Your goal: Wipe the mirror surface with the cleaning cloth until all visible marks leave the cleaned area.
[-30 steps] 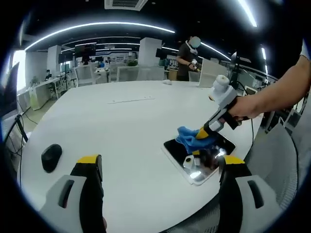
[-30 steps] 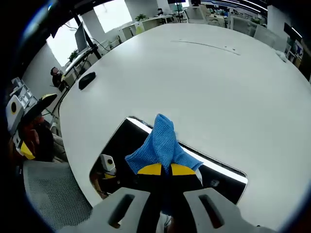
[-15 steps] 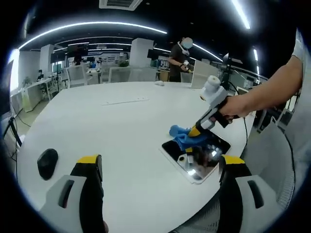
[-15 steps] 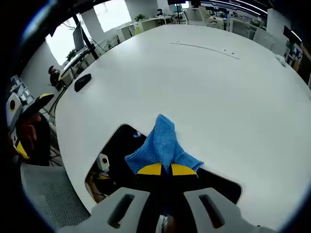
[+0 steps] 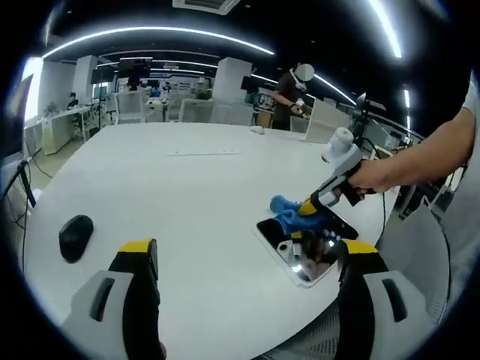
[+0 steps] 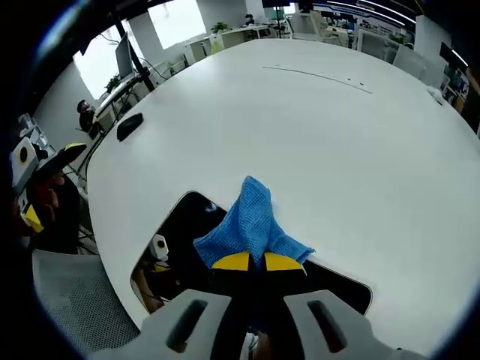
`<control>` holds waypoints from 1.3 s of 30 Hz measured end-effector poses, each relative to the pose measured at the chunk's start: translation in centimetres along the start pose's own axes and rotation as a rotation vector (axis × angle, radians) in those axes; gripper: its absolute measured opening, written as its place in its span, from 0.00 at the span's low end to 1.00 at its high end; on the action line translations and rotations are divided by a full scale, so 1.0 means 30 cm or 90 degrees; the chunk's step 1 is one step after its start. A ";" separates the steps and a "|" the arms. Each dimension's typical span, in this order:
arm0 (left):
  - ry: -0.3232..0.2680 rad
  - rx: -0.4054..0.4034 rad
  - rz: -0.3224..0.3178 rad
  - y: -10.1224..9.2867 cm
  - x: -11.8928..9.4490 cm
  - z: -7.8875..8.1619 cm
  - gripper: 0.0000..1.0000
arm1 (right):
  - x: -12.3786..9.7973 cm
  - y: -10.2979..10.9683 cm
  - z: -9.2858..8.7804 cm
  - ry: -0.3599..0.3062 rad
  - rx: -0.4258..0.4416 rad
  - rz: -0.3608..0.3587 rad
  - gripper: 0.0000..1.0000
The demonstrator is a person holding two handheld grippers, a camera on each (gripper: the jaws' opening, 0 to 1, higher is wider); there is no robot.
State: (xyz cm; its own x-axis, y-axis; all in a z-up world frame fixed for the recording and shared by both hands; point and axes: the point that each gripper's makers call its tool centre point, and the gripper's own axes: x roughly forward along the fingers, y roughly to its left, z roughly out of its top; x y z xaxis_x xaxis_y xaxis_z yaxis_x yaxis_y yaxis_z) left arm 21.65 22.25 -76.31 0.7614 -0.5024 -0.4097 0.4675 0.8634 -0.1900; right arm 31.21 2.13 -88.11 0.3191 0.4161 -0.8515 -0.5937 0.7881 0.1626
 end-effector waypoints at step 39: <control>-0.011 0.037 -0.013 -0.046 0.057 0.079 0.99 | -0.047 -0.094 -0.054 0.024 0.018 -0.026 0.00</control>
State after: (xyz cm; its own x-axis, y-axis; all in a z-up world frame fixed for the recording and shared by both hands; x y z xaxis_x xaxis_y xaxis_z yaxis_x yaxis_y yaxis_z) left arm 23.38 20.09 -74.64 0.7587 -0.5218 -0.3901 0.5082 0.8486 -0.1466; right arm 31.24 -1.42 -88.18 0.3146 0.3658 -0.8759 -0.5588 0.8173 0.1406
